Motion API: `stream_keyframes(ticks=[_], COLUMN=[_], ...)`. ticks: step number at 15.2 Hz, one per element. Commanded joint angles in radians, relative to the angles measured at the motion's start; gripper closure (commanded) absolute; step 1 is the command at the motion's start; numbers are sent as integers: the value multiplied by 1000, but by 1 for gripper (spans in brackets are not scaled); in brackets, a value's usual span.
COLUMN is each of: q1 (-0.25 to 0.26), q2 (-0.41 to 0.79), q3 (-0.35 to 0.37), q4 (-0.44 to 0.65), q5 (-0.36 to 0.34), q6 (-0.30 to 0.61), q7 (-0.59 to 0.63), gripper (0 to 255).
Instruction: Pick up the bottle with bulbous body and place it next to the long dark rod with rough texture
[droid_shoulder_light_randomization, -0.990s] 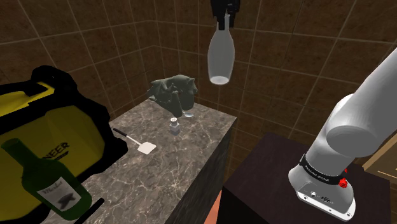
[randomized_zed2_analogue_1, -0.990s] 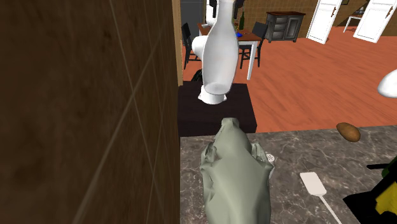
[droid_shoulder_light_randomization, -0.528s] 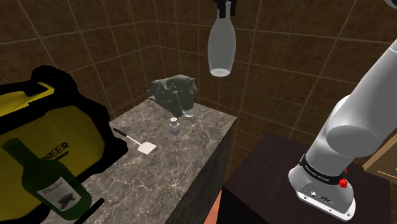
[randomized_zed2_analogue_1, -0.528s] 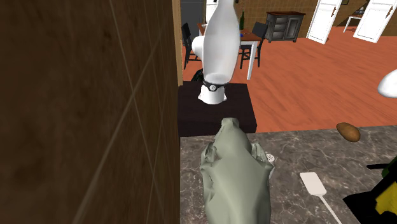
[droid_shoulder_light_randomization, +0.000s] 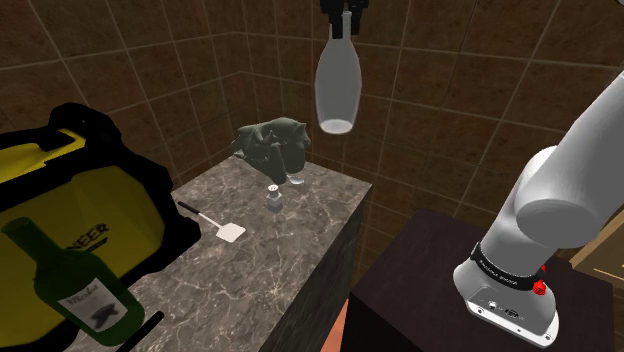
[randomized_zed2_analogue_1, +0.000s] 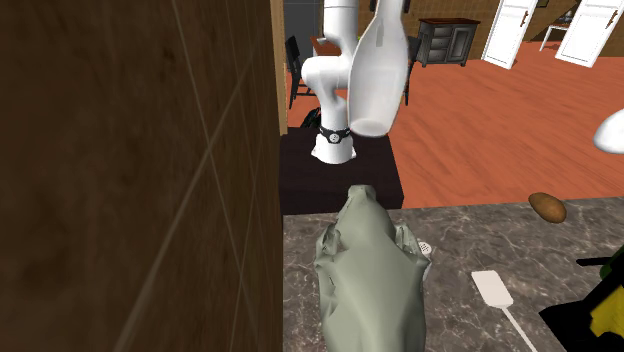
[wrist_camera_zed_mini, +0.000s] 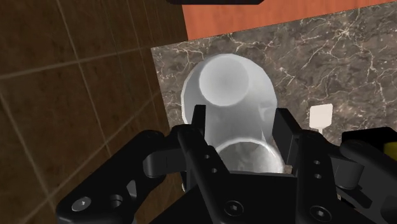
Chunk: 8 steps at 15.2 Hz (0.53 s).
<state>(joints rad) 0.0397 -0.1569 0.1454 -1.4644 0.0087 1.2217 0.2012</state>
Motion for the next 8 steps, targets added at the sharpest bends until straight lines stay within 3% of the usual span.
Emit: stream_keyframes(ticks=[1,8], q1=[18,82], q2=[-17,-38], q3=[26,121], q4=[-51,-174], q5=[11,46], q6=[36,142], q7=[47,207], gripper=[255,255])
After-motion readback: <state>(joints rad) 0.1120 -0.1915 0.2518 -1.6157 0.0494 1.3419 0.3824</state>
